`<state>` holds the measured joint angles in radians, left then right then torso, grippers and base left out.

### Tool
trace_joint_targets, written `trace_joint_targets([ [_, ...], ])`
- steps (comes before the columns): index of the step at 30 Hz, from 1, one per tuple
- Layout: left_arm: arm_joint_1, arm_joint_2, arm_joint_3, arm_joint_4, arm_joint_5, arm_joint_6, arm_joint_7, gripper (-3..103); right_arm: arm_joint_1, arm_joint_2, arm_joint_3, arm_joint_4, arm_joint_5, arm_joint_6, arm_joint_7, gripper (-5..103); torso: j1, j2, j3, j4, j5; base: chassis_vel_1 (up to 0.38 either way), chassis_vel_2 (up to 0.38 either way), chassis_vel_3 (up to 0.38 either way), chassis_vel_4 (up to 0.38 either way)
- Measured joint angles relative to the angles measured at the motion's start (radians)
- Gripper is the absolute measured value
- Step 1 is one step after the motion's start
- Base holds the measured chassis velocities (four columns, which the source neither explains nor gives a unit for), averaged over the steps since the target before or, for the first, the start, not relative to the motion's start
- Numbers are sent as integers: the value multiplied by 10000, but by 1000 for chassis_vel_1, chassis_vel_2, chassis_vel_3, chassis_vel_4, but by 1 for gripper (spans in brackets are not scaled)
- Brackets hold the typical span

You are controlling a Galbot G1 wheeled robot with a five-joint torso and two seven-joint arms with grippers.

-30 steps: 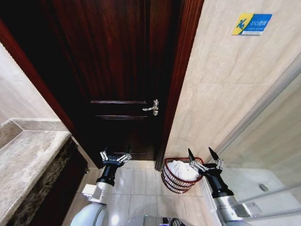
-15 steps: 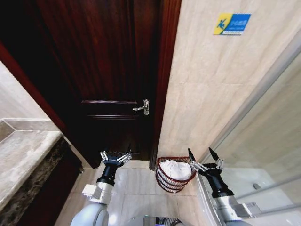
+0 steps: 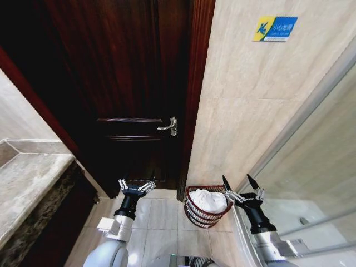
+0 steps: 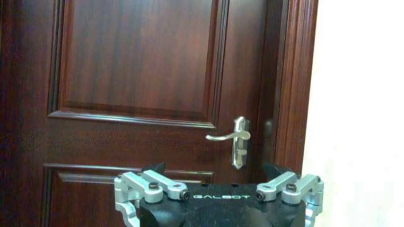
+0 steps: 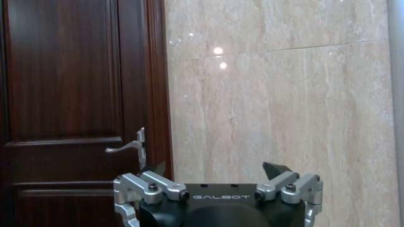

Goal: Discard the used towel into the hamper.

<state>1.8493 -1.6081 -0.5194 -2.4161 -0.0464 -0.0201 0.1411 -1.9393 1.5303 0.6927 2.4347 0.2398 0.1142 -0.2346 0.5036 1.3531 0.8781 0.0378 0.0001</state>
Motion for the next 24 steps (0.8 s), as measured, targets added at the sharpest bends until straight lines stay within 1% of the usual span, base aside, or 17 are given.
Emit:
trace_joint_targets([
  [18, 0, 0, 0, 0, 0, 0, 0, 100, 0, 0, 0, 0, 0, 0, 0, 100, 3, -1, 1, -1, 0, 0, 0, 0, 0],
  [24, -1, 0, 0, 0, 0, 0, 0, 100, 0, 0, 0, 0, 0, 0, 0, 100, 4, -1, 1, 1, 0, 81, -68, -83, 83],
])
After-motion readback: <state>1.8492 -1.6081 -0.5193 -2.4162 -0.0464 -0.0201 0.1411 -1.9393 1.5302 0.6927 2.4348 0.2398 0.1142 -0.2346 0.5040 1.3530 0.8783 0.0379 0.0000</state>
